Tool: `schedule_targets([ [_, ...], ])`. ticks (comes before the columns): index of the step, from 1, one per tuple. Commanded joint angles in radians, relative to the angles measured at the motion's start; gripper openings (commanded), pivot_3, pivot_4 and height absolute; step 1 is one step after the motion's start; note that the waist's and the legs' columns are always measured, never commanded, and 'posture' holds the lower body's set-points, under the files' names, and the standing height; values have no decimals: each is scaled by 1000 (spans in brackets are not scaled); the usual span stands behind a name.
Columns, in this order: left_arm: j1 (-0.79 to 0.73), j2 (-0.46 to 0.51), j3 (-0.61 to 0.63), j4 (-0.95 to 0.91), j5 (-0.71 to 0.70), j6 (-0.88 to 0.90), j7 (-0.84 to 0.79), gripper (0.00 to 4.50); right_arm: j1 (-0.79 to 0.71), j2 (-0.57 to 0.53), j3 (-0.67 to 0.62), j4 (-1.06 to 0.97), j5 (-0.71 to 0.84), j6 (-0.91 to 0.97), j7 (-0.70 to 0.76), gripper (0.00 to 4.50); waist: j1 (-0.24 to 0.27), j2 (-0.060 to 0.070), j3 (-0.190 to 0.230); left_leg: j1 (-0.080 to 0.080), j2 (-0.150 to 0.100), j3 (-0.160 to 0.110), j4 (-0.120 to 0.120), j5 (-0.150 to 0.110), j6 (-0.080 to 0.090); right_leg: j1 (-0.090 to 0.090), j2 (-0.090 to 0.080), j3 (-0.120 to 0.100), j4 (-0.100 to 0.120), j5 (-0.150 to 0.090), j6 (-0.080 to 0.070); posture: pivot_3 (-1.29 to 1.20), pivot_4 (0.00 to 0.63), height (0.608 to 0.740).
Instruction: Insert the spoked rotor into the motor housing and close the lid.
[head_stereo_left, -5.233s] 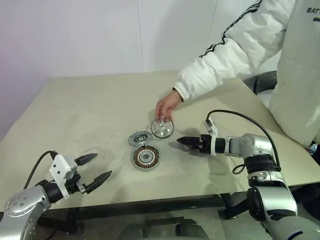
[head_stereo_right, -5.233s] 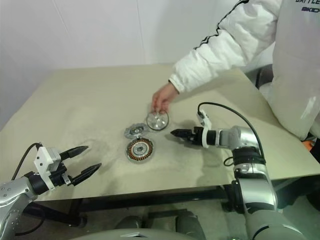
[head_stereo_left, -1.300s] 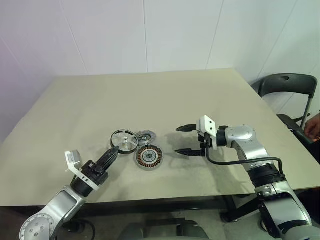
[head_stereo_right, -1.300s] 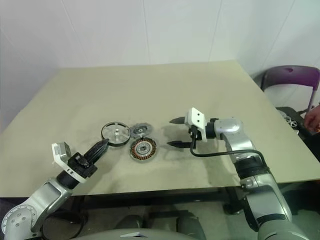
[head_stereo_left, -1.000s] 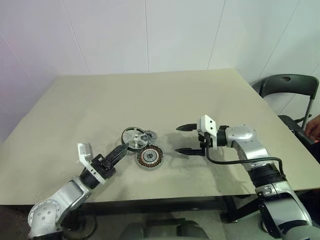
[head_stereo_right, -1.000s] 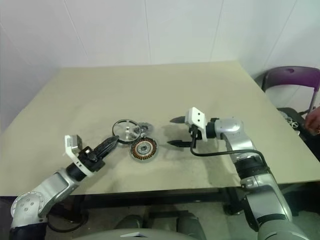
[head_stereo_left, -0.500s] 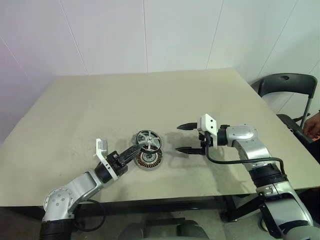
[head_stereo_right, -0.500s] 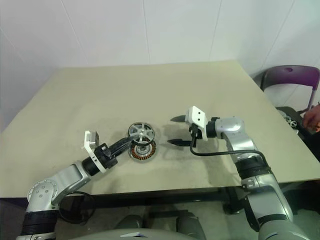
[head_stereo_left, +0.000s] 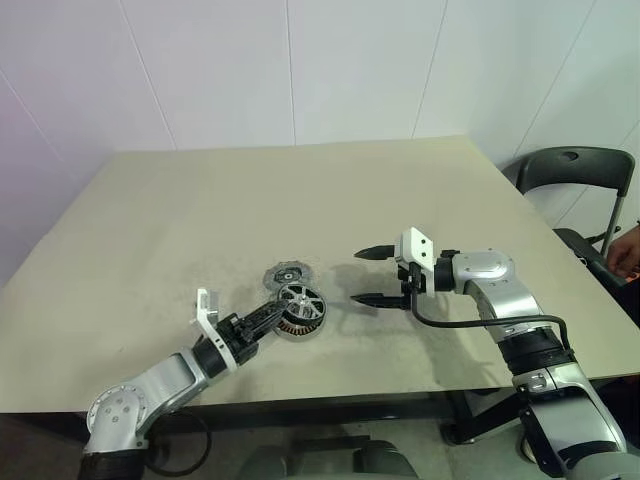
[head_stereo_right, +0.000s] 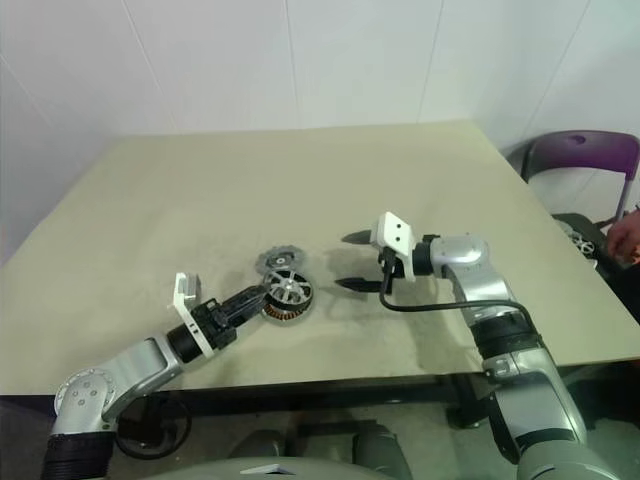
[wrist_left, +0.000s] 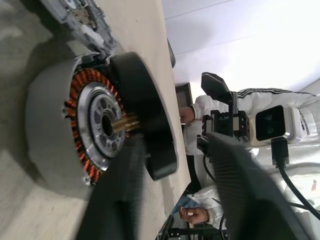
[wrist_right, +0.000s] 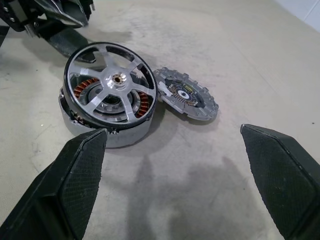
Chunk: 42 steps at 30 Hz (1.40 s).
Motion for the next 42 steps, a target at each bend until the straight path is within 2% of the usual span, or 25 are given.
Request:
schedule_targets([
  [1, 14, 10, 23, -57, -39, -12, 9, 3652, -7, -1, -21, -37, 9, -7, -7, 4500, -1, 0, 0, 0, 0, 0, 0, 0, 0, 0, 0, 0, 0, 0, 0, 0, 0, 740],
  [3, 39, 24, 36, -105, -60, -19, 20, 4285, -5, 0, -21, -41, 10, -4, -9, 4500, -1, 0, 0, 0, 0, 0, 0, 0, 0, 0, 0, 0, 0, 0, 0, 0, 0, 740],
  [4, 55, 39, 45, -134, -73, -19, 24, 4415, -4, 1, -20, -42, 11, -3, -10, 4500, -1, 0, 0, 0, 0, 0, 0, 0, 0, 0, 0, 0, 0, 0, 0, 0, 0, 740],
  [8, 118, 112, 63, -217, -108, -21, 50, 4415, -1, 7, -13, -42, 10, -3, -10, 4500, -1, 0, 0, 0, 1, 0, -1, 0, 0, -1, 0, 0, 0, 0, 0, 0, 0, 740],
  [14, 156, 211, 130, -274, -89, -63, 35, 4415, -14, 26, 0, -30, 8, -3, -1, 4500, 0, 0, 0, 1, 0, 0, 0, 0, 0, 0, 0, 0, 0, 0, 0, 0, 0, 740],
  [17, 167, 272, 160, -305, 29, -86, -13, 4415, -23, 39, 10, -27, 10, 15, 5, 4500, -1, 0, 0, 0, 0, 1, -1, 0, 0, 0, 0, 0, 0, 0, 0, 0, 0, 740],
  [21, 203, 350, 189, -350, 326, -193, -190, 4415, -32, 74, 28, -45, 24, 73, 14, 4500, -5, 0, 1, 0, 0, 3, -1, 0, 0, 0, 1, 0, 0, 0, -1, 0, 0, 740],
  [22, 214, 364, 202, -346, 377, -221, -235, 4500, -34, 86, 35, -52, 30, 100, 18, 4097, -5, 0, 1, 1, 0, 3, -2, 0, 0, 0, 1, 0, -1, 0, -1, 0, 0, 740],
  [23, 222, 369, 210, -339, 409, -239, -267, 4500, -36, 93, 39, -57, 33, 118, 20, 3920, -5, 1, 1, 1, 0, 4, -2, 0, 0, -1, 1, 0, -1, 0, -1, 0, 0, 740],
  [25, 237, 378, 234, -323, 521, -337, -393, 4500, -52, 130, 51, -50, 22, 135, -2, 3267, -4, 1, 1, 0, 0, 4, -3, 0, 0, -1, 1, 0, -1, -1, -1, 0, 0, 740],
  [29, 246, 413, 245, -269, 747, -485, -527, 4500, -95, 214, 93, 3, -9, 154, -30, 1893, -6, 1, 1, 0, 0, 4, -3, 0, 0, -2, 1, 0, -1, -1, -1, 0, 0, 740],
  [34, 259, 392, 250, -254, 863, -575, -610, 4500, -118, 274, 149, 62, -62, 128, -43, 130, -3, 1, 1, -1, 0, 3, -3, 0, 0, -2, 0, 0, -2, 0, -1, 0, 0, 740],
  [37, 257, 368, 252, -249, 901, -593, -610, 4500, -109, 288, 184, 123, -97, 112, -41, 55, -4, 1, 1, -1, 1, 3, -4, 0, 0, -2, 0, 0, -3, 0, -1, 0, 0, 740],
  [42, 267, 335, 264, -274, 880, -570, -617, 4500, -84, 279, 239, 243, -184, 2, -57, 55, -7, 1, 1, 0, 1, 2, -3, 0, 0, -2, 0, 0, -2, 0, -1, 0, 0, 740],
])
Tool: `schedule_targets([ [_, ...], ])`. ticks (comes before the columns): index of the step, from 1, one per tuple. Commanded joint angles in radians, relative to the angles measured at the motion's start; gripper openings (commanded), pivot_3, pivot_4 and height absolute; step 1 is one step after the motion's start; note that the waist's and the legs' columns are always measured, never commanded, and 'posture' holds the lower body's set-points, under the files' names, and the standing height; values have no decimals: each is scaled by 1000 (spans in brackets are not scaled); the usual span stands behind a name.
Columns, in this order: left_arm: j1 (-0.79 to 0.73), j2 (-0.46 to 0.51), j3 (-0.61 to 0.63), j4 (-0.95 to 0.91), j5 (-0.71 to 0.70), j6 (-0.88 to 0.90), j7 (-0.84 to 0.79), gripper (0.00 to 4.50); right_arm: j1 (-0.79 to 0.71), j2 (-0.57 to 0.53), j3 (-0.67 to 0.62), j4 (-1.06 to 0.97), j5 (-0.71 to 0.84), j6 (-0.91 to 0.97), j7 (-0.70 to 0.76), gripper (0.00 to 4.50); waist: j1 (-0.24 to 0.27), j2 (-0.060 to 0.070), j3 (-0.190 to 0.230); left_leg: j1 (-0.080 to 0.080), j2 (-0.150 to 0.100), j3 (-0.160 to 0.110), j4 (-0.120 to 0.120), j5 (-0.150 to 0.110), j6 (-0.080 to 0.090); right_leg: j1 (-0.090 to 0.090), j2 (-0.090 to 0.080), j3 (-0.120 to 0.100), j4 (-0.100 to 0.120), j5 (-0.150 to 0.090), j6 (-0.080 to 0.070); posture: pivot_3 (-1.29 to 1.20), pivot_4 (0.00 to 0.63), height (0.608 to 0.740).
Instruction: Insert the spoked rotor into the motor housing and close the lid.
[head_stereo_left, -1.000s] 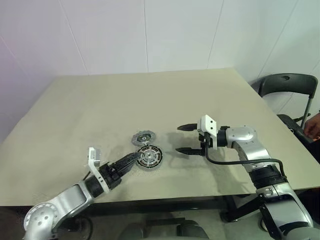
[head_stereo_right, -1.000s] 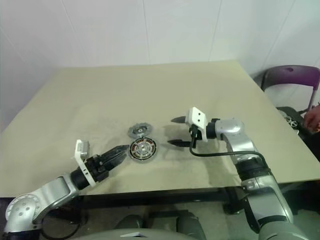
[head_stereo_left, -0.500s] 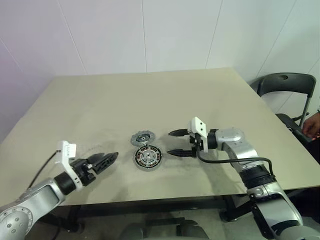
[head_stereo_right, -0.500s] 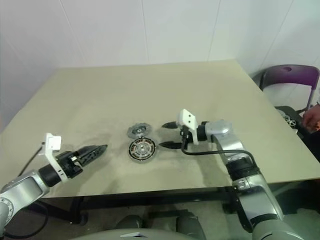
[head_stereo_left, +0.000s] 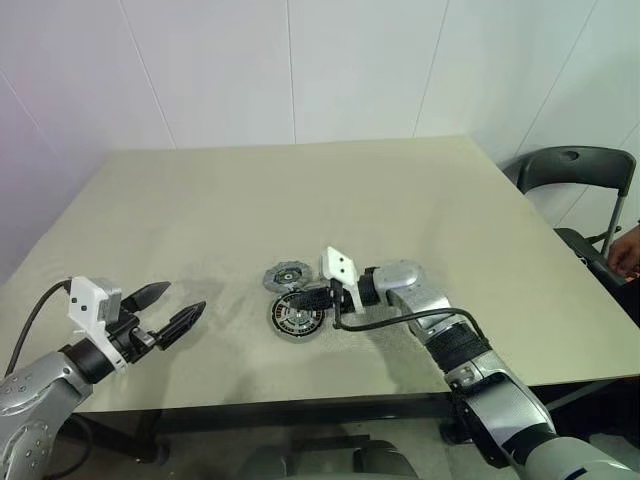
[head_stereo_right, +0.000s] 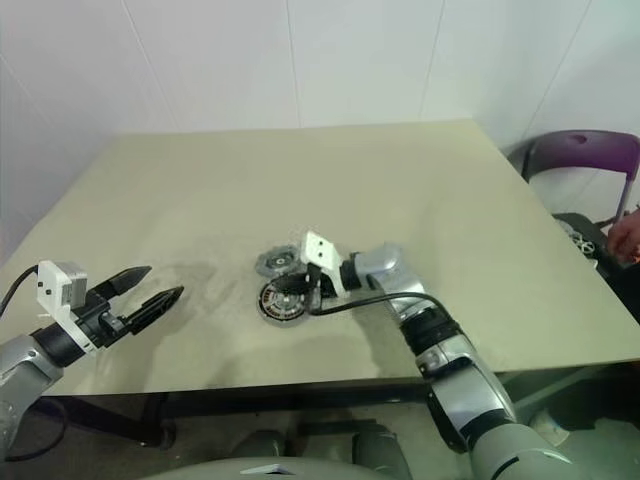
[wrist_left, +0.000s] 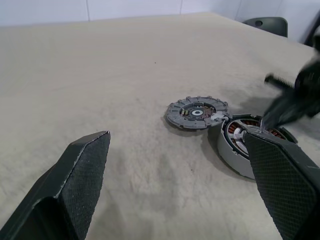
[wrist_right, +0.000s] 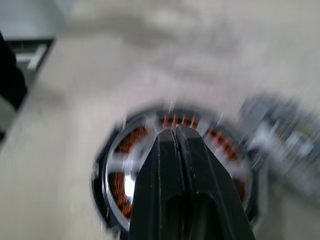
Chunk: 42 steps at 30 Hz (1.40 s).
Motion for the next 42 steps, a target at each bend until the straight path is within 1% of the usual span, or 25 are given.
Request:
schedule_targets([
  [1, 2, -13, 39, -34, -3, -7, -8, 4500, 2, 1, 28, 80, -67, -83, -25, 55, -2, -1, 0, 1, 0, 0, 0, 0, 0, 1, 0, 0, 0, 0, 0, 0, 0, 740],
  [6, 17, -34, 38, -48, 8, -7, -11, 4500, -35, 20, -22, 35, -11, -41, -8, 55, -5, -1, -1, 6, 1, 0, 1, 0, 0, 5, 1, 0, 3, 0, 0, 0, 0, 740],
  [11, 19, -44, 28, -51, 29, -14, -17, 4500, -128, -63, -28, -53, 14, 12, 131, 55, -1, 1, 1, 3, 1, -1, 2, 0, 0, 3, 1, 0, 3, 0, 0, 0, 0, 740],
  [14, 14, -59, 13, -57, 28, -13, -21, 4500, -196, -99, 11, -35, -27, -42, 200, 55, -3, 1, 1, 1, 0, -1, 1, 0, 0, 0, 0, 0, 2, 0, 0, 0, 0, 740],
  [17, 13, -68, -5, -55, 61, -24, -25, 4500, -247, -112, 61, 0, -78, -140, 259, 634, -4, 0, 0, 1, 1, -1, 0, 0, 0, -1, 1, -1, 2, 0, 0, 0, 0, 740],
  [18, 12, -72, -6, -54, 60, -24, -29, 4500, -272, -116, 79, 25, -105, -194, 271, 921, -4, 1, 0, 1, 1, -1, -1, 0, 0, -1, 1, -1, 2, 0, 1, 0, 0, 740],
  [21, 13, -76, 0, -50, 20, 3, -58, 4500, -343, -118, 121, 126, -183, -362, 271, 1915, -3, 1, 1, 0, 1, -1, -1, 0, 0, -2, 1, -1, 3, 0, 1, 0, 0, 740],
  [25, 15, -81, 3, -44, 43, -12, -64, 4500, -395, -107, 139, 194, -190, -464, 358, 3273, -3, 1, 1, 0, 1, -1, 0, 0, 0, -1, 0, -1, 2, 0, 0, 0, 0, 740],
  [26, 16, -83, 2, -43, 45, -14, -66, 4500, -404, -108, 145, 208, -198, -495, 368, 3561, -3, 1, 1, 0, 1, -2, 0, 0, 0, -1, 0, -1, 2, 0, 0, 0, 0, 740],
  [27, 17, -85, 2, -43, 46, -15, -68, 4500, -413, -110, 153, 224, -210, -534, 375, 3942, -3, 1, 1, 0, 1, -2, 0, 0, 0, -1, 0, -1, 2, 0, 0, 0, 0, 740],
  [29, 20, -90, 0, -45, 53, -19, -67, 4500, -428, -113, 170, 258, -238, -615, 375, 4477, -3, 1, 1, 0, 1, -2, 0, 0, 0, -1, 0, -1, 2, 0, 0, 0, 0, 740],
  [32, 23, -98, 0, -48, 60, -21, -68, 4500, -446, -111, 196, 318, -292, -742, 348, 4477, -3, 1, 1, 1, 1, -3, 0, 0, 0, -1, 0, -1, 3, 0, 0, 0, 0, 740],
  [38, 33, -114, -4, -64, 73, -28, -67, 4500, -485, -81, 241, 430, -424, -985, 181, 4477, -9, 1, 1, 1, 1, -3, -1, 0, 0, -1, 1, 0, 3, 0, 0, 0, 0, 740],
  [42, 32, -120, -3, -66, 81, -29, -68, 4500, -511, -62, 265, 491, -491, -1071, 96, 4477, -17, 1, 1, 1, 1, -4, 0, 0, 0, -1, 0, 0, 3, 0, 0, 0, 0, 740],
])
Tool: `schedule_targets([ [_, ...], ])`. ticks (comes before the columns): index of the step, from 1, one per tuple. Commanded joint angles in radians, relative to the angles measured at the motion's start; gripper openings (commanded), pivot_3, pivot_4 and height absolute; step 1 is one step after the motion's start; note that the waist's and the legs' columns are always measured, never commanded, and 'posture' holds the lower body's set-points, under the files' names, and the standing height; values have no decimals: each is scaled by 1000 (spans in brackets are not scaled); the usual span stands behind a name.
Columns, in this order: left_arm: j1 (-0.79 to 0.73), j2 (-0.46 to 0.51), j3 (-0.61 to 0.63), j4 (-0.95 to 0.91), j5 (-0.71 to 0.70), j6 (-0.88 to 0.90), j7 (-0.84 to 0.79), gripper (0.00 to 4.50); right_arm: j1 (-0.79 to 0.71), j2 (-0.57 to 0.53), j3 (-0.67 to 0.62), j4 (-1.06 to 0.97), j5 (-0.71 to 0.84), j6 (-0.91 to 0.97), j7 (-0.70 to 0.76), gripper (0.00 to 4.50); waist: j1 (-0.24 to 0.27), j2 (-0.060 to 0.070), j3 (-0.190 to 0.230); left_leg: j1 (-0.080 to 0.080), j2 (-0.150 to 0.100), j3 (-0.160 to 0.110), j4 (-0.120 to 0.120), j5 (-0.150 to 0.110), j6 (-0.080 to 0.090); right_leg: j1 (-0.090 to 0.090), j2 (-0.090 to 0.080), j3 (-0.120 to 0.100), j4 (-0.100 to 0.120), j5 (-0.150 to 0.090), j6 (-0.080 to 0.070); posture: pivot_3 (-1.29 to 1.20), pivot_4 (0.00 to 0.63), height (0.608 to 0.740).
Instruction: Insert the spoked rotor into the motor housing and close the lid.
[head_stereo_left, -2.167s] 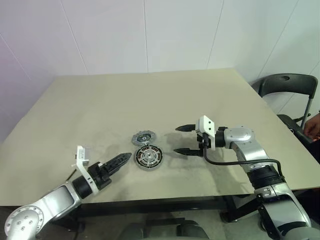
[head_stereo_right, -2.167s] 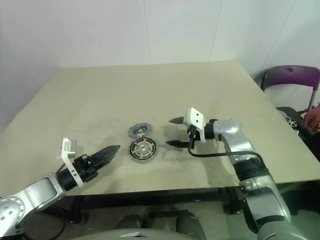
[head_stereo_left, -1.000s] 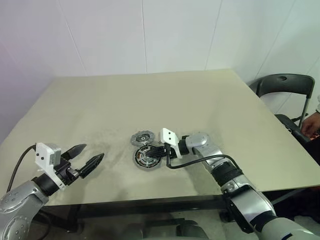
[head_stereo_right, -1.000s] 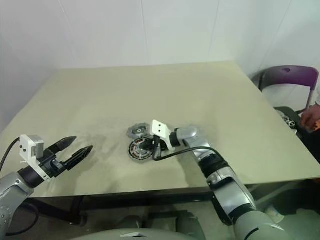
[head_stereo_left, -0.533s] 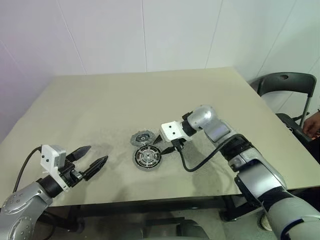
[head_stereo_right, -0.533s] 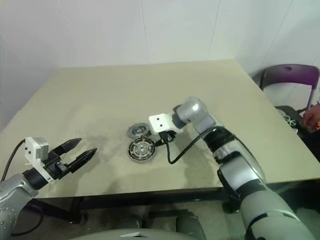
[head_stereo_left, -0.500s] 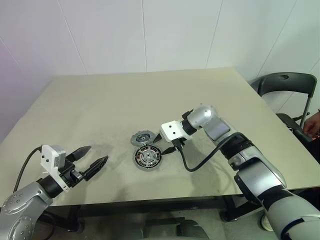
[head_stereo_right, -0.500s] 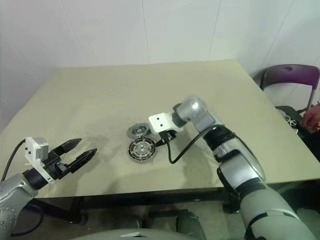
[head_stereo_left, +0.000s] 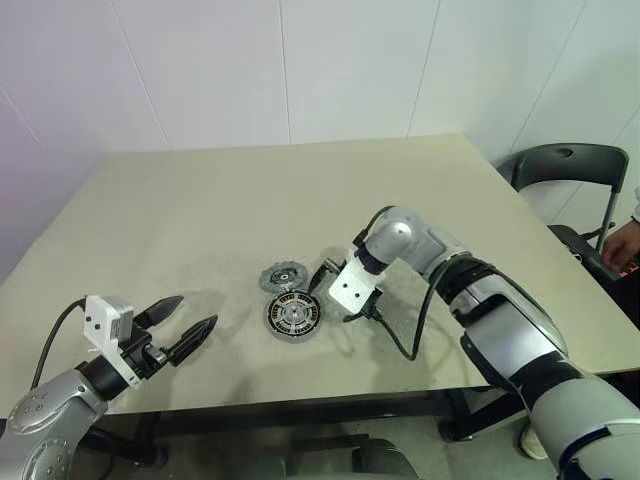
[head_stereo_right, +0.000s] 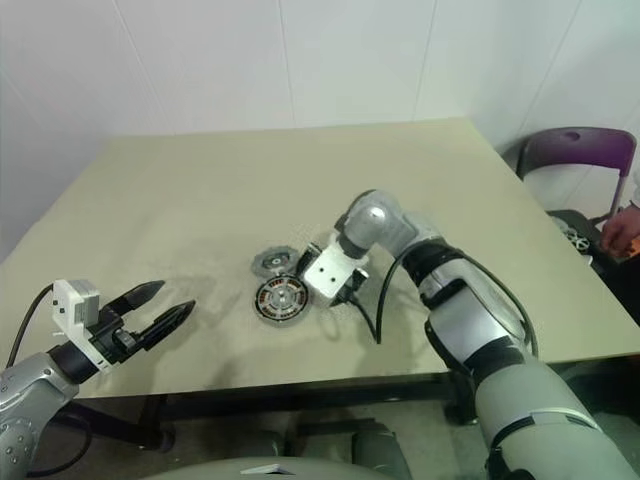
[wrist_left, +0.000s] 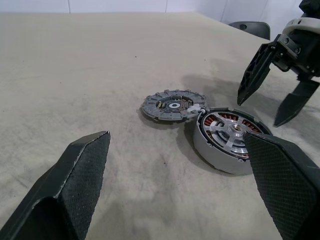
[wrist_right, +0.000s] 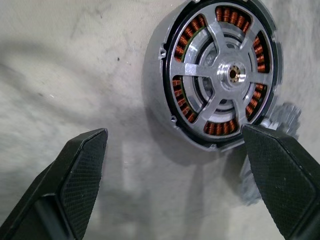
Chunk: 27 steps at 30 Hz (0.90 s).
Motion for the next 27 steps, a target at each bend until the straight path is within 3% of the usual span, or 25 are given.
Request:
schedule_targets([
  [1, -6, 2, 10, -32, 7, -26, -5, 4500, -52, 12, 19, 37, -66, -75, -82, 4477, -4, 0, 0, 0, 0, 0, 0, 0, 0, 0, 0, 0, 0, 0, 0, 0, 0, 740],
  [8, -14, 3, 10, -33, 10, -21, -6, 4500, -106, 37, 79, 125, -223, -120, -260, 4477, -13, 0, 0, 1, 0, 0, 0, 0, 0, 0, 0, 0, 1, 0, 0, 0, 0, 740],
  [12, -19, 5, 15, -31, 17, -21, -4, 4500, -114, 54, 99, 150, -258, -152, -302, 3613, -13, 0, 0, 2, 0, 0, 0, 0, 0, 1, 1, 0, 2, 0, 0, 0, 0, 740],
  [20, -20, -1, 15, -35, 18, -23, -2, 4500, -121, 84, 101, 164, -263, -174, -325, 832, -14, 0, 0, 3, 0, 0, 0, 0, 0, 2, 1, 0, 2, 0, 0, 0, 0, 740],
  [22, -22, -4, 13, -34, 19, -24, -2, 4500, -111, 98, 78, 162, -211, -152, -270, 295, -16, 0, 0, 4, 0, 0, 0, 0, 0, 3, 1, 0, 2, 0, 0, 0, 0, 740],
  [24, -24, -6, 12, -33, 20, -24, -1, 4500, -95, 121, 36, 147, -141, -94, -222, 67, -20, 0, 0, 4, 0, 0, 0, 0, 0, 3, 1, 1, 3, 0, 0, 0, 0, 740],
  [27, -26, -8, 11, -29, 24, -26, -2, 4500, -66, 132, -5, 95, -66, 15, -135, 67, -29, 0, 0, 5, 0, -1, 0, 0, 0, 3, 1, 0, 3, 0, 0, 0, 0, 740],
])
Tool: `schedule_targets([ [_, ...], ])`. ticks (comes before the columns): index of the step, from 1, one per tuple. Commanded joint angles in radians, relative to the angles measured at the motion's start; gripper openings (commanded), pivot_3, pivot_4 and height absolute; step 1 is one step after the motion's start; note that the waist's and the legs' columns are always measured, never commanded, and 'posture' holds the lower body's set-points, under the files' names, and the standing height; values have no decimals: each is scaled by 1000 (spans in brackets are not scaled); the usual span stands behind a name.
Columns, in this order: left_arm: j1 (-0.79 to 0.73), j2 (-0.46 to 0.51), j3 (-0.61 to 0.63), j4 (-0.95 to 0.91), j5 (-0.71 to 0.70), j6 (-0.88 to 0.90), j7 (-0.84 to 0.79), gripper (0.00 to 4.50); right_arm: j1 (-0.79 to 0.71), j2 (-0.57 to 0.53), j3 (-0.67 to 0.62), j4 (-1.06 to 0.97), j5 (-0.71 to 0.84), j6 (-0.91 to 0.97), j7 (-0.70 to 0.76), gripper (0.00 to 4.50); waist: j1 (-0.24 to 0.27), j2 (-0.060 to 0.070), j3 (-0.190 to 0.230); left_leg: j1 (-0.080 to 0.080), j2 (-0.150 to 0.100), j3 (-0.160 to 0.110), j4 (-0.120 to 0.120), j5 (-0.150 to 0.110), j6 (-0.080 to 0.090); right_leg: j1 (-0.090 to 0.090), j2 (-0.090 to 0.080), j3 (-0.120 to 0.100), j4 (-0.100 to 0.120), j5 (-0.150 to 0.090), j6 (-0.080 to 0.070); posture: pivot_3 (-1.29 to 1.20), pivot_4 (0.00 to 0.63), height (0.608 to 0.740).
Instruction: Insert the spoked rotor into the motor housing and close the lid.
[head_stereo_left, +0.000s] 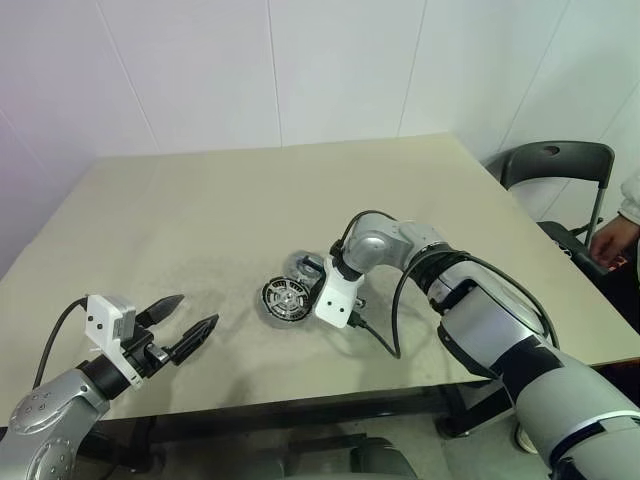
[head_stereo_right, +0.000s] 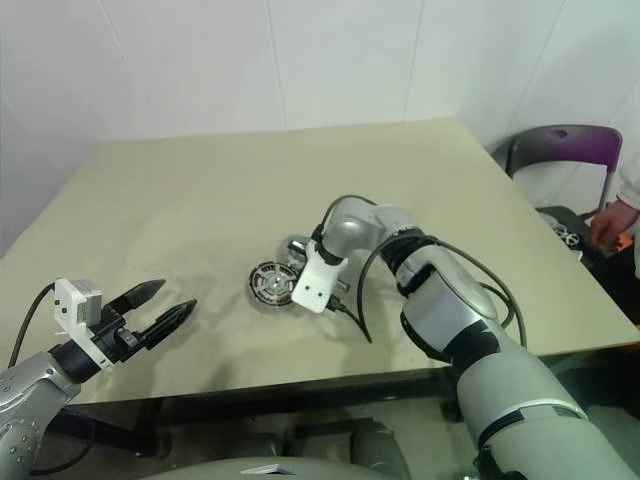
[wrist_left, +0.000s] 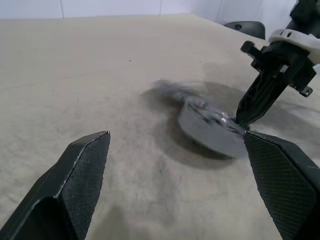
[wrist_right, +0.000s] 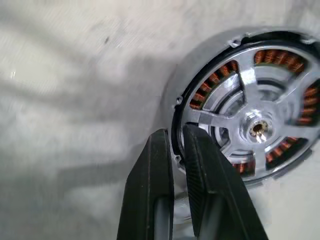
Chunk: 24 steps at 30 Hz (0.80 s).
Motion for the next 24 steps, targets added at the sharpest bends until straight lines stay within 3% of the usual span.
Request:
schedule_targets([
  [1, -14, 1, 10, -23, 3, -26, -1, 4500, 20, 12, -73, -102, 116, 136, 88, 67, -7, 0, 0, 0, 0, 0, 0, 0, 0, 0, 0, 0, 0, 0, 0, 0, 0, 740],
  [7, -23, -2, 7, -14, 7, -26, -3, 4500, 126, -72, -101, -409, 175, 437, 252, 67, -8, 0, 0, -2, 0, -1, 0, 0, 0, -2, -1, 0, 0, 1, 2, 0, 0, 740],
  [13, -39, -7, -3, 11, 18, -33, -13, 4500, 218, -165, -90, -812, 342, 972, 472, 67, 16, 0, 0, -5, -1, -1, 1, 0, 0, -3, -2, -1, -1, 2, 3, 0, 0, 740],
  [19, -57, -8, -12, 33, 26, -39, -23, 4500, 229, -236, -2, -984, 379, 1231, 480, 67, 15, 1, 1, -6, 0, -1, 1, 0, 0, -4, -2, -2, -1, 0, 0, 0, 0, 740],
  [24, -64, -10, -18, 43, 36, -47, -21, 4500, 209, -128, -8, -924, 340, 1402, 386, 67, 14, 0, 0, -6, 0, -1, 1, 0, 0, -4, -1, -2, -1, 0, 1, 0, 0, 740],
])
